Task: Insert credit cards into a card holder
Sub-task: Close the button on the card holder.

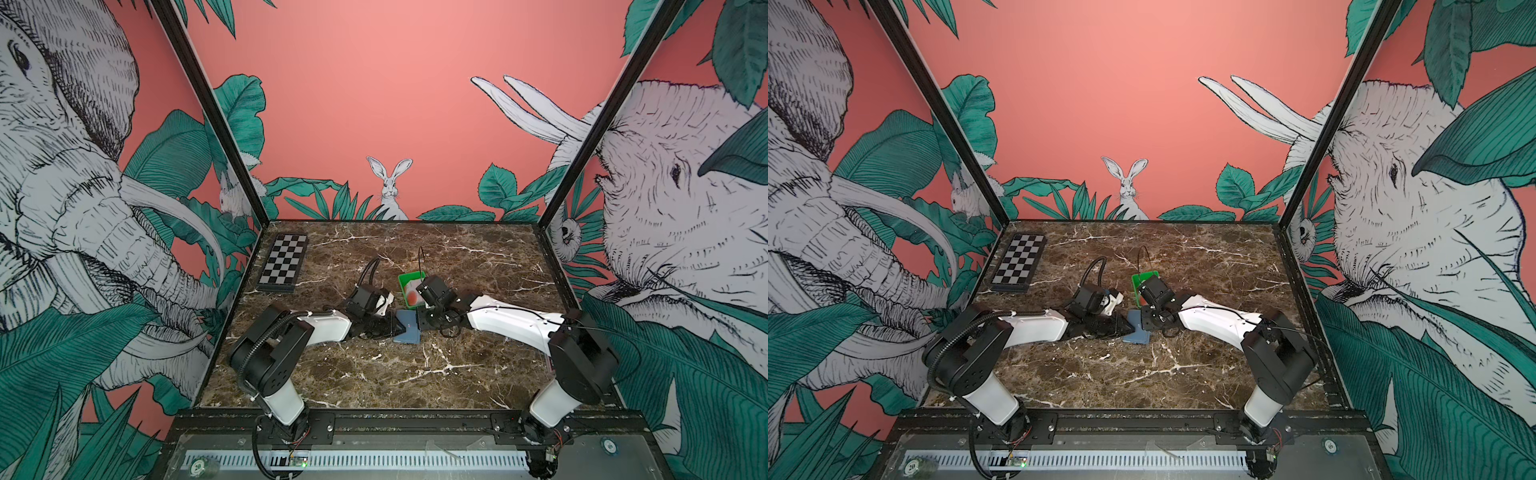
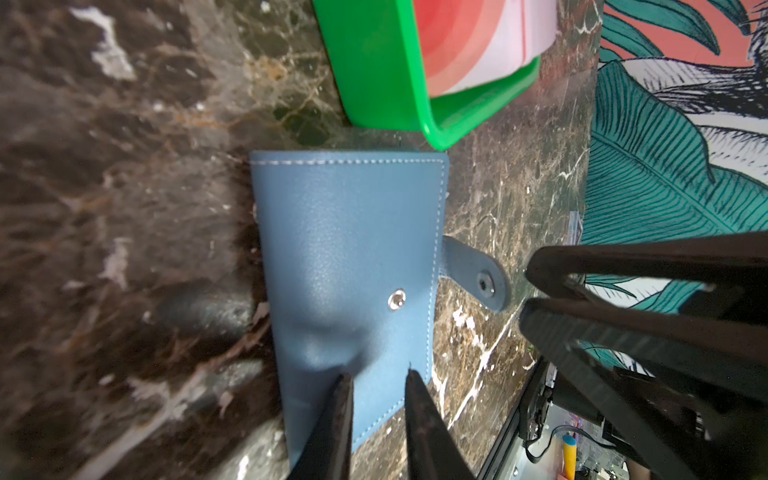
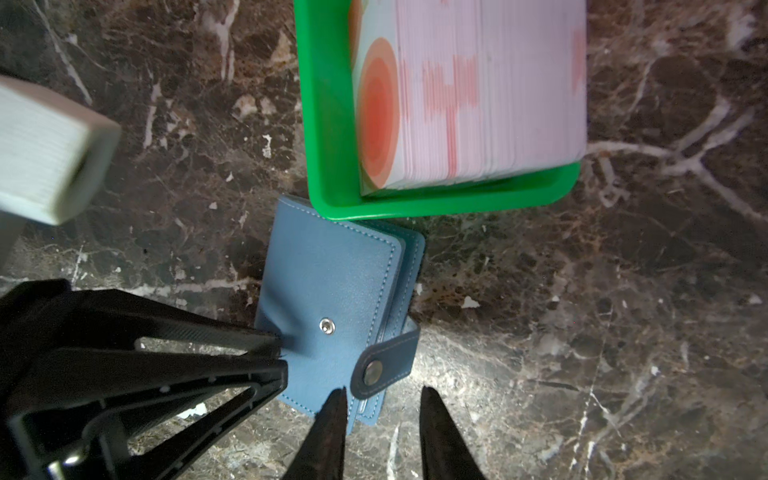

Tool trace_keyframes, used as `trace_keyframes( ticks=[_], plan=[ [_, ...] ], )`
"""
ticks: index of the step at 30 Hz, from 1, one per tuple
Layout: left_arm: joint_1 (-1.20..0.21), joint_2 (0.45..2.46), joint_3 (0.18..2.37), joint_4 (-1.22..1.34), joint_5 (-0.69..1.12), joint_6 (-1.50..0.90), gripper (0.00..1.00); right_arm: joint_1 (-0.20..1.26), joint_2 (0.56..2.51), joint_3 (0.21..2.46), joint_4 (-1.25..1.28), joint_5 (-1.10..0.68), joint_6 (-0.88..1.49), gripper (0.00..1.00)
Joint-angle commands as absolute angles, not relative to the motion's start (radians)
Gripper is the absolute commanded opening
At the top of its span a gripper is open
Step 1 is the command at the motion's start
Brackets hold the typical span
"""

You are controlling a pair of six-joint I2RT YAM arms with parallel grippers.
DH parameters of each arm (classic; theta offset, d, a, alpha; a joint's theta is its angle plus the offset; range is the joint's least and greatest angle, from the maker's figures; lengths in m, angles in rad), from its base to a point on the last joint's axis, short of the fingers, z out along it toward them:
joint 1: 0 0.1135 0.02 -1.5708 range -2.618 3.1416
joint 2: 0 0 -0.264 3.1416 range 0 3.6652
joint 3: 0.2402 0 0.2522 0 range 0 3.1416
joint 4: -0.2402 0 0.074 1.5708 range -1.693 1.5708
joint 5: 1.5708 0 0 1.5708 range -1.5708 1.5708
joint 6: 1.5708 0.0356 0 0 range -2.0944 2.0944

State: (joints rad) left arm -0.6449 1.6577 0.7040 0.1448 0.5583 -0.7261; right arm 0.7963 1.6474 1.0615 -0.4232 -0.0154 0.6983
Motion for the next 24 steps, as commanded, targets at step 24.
trace_keyframes(
  ticks=[24],
  plan=[
    [-0.675, 1.706, 0.701, 0.149, 0.538, -0.741, 0.25, 0.795, 1.726, 1.132, -0.435, -0.021, 0.676, 0.2]
  ],
)
